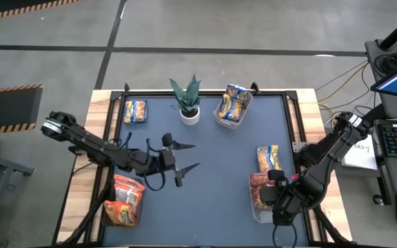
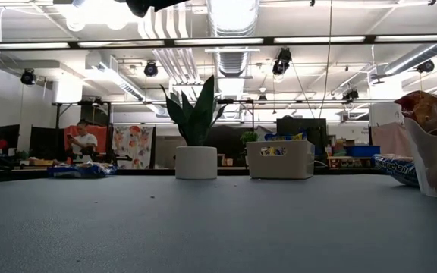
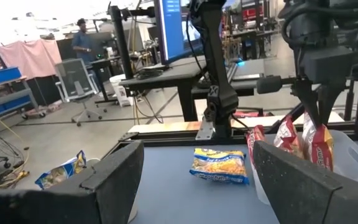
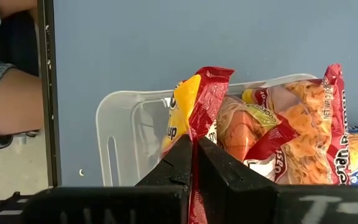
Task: Sort Maruchan noodles
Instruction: Put the red instant noodle pack into the transparent bin, then put the right blue instant noodle pack into the gray bin
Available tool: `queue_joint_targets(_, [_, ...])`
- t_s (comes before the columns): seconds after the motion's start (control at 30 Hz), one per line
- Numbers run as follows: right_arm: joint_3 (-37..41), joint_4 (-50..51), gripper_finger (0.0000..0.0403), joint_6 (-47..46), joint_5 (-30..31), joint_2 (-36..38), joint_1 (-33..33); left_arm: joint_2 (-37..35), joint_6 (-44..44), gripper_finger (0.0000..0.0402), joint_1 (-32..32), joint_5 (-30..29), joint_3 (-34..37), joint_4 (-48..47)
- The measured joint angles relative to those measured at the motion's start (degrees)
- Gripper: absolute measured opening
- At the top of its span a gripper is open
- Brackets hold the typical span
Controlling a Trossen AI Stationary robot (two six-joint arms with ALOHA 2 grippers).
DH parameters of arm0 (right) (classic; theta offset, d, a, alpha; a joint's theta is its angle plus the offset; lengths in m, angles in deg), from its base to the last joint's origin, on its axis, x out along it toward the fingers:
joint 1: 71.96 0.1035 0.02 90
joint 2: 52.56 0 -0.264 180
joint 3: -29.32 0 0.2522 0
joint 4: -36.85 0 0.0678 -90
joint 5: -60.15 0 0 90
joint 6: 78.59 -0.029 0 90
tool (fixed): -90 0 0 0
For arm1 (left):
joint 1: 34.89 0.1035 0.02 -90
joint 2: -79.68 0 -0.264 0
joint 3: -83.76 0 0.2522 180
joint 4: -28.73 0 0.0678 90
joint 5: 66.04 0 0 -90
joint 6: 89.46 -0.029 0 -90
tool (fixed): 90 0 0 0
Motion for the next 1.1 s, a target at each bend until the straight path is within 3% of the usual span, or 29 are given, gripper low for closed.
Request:
queue_joint_targets(0.47, [0.8,-0.2,0.0054,-0.8,-0.7,0.0,0.0,0.8,0.0,0.0284,-0.5,0.0,-0.6,0.9])
queue_joint_targets(1.1, [-6.3,7.0,0.0057,-1.7,-0.2,0.5,-0.4,0.9,0.0,0.0284,-0.8,0.0,-0.6,1.2])
